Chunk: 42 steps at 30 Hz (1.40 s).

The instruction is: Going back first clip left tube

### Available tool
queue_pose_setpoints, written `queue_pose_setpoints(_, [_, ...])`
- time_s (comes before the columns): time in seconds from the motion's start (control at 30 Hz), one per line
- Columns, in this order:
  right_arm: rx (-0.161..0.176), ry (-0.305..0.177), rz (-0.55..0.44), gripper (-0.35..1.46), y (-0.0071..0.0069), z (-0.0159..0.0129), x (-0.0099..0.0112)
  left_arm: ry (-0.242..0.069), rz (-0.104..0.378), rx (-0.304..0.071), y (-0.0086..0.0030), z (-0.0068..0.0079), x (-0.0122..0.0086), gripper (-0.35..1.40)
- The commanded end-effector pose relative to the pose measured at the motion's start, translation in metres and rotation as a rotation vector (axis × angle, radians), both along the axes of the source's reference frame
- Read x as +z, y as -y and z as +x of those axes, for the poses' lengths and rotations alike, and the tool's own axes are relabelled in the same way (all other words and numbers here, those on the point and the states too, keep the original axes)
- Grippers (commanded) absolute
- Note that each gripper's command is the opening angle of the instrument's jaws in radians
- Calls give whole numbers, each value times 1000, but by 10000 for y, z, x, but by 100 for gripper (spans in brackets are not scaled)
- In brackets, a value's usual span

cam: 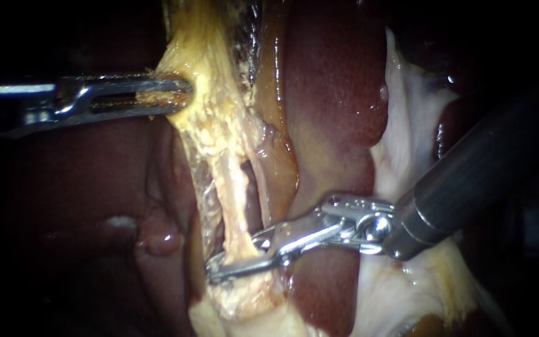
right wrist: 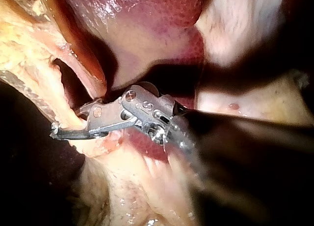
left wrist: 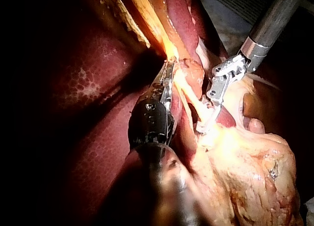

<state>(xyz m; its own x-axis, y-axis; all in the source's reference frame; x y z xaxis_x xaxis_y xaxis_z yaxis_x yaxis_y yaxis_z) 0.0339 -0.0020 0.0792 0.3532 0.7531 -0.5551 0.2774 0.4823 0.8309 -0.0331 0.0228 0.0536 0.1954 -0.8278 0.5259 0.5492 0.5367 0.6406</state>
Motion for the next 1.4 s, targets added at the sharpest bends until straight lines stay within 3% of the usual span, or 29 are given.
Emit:
queue_pose_setpoints(0.03, [0, 0, 0, -35, 0, 0, 0, 1, 0, 1, 0, 0, 0, -35])
queue_pose_setpoints(0.2, [15, 8, -4, -35, 0, -1, 0, 1, 0, 1, 0, 1, 0, -35])
queue_pose_setpoints(0.3, [48, 27, -10, 27, -3, -1, 0, 1, 0, 1, 0, 1, 0, -35])
queue_pose_setpoints(0.4, [76, 45, -7, 48, -10, -2, 1, 1, 0, 1, 0, 1, 0, -35])
queue_pose_setpoints(0.53, [99, 47, -41, 55, -15, -5, 4, 1, 0, 1, 0, 2, 0, -35])
queue_pose_setpoints(0.9, [122, 17, -168, 60, -20, -20, -1, 1, 0, 2, 1, 3, 0, -35])
queue_pose_setpoints(1.1, [141, -7, -285, 60, -29, -52, -16, 1, -1, 2, 1, 4, 0, -35])
queue_pose_setpoints(1.4, [190, -17, -491, 60, -60, -108, -49, 1, -2, 3, 2, 4, 4, -35])
